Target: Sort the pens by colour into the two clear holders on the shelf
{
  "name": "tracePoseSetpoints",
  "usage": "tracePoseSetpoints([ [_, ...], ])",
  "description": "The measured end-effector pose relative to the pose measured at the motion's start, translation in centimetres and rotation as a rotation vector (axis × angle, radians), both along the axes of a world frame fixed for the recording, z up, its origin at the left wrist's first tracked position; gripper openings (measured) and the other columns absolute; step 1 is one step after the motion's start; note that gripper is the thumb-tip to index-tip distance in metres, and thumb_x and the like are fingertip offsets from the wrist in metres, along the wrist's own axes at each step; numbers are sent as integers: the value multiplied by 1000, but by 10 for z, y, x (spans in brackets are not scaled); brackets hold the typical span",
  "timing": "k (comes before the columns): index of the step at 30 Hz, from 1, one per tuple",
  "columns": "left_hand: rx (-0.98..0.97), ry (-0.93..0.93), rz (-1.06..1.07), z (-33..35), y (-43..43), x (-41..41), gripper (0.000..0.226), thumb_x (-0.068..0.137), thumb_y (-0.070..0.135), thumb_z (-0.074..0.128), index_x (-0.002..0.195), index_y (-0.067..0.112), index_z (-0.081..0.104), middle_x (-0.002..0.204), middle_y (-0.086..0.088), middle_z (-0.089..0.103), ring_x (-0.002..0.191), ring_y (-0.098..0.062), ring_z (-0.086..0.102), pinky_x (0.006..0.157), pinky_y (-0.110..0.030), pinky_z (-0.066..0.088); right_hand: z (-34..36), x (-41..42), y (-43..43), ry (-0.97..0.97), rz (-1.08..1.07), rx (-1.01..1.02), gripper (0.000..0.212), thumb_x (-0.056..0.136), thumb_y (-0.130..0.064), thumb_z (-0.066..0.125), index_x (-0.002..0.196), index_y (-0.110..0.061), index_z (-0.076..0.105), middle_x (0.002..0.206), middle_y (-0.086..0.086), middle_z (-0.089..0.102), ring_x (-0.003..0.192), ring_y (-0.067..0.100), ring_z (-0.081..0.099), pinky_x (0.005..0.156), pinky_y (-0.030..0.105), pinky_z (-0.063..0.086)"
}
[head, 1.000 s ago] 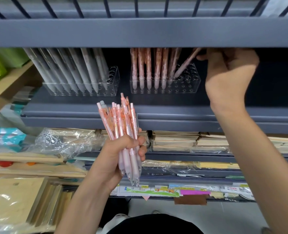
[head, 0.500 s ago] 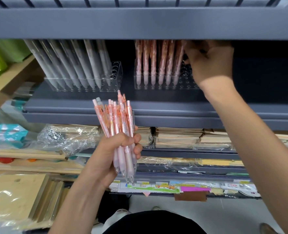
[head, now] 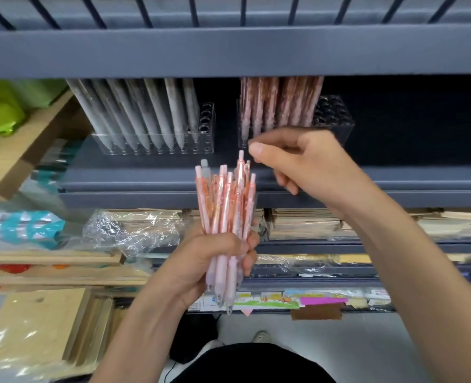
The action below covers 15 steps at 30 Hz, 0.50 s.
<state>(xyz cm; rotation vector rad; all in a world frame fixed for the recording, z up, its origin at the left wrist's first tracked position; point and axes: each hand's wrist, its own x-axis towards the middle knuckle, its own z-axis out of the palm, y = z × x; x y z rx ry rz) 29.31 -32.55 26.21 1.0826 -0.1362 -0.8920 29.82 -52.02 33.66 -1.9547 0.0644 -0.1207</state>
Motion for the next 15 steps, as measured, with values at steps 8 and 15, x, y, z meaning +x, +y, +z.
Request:
tracePoseSetpoints([
  [8, 39, 65, -28, 3, 2, 1, 72, 49, 9, 76, 117, -4, 56, 78, -12, 65, 55, -21, 57, 52, -28, 52, -11, -1, 13, 63, 5, 139, 15, 88, -21, 71, 87, -8, 77, 71, -2, 66, 55, -2, 49, 49, 12, 36],
  [15, -84, 152, -54, 5, -13, -3, 46, 54, 6, 69, 99, 0, 67, 76, -12, 61, 55, -21, 55, 52, -29, 51, -13, -8, 6, -14, -185, 214, 13, 94, -22, 61, 91, -13, 69, 90, 17, 73, 56, 8, 51, 49, 26, 41],
])
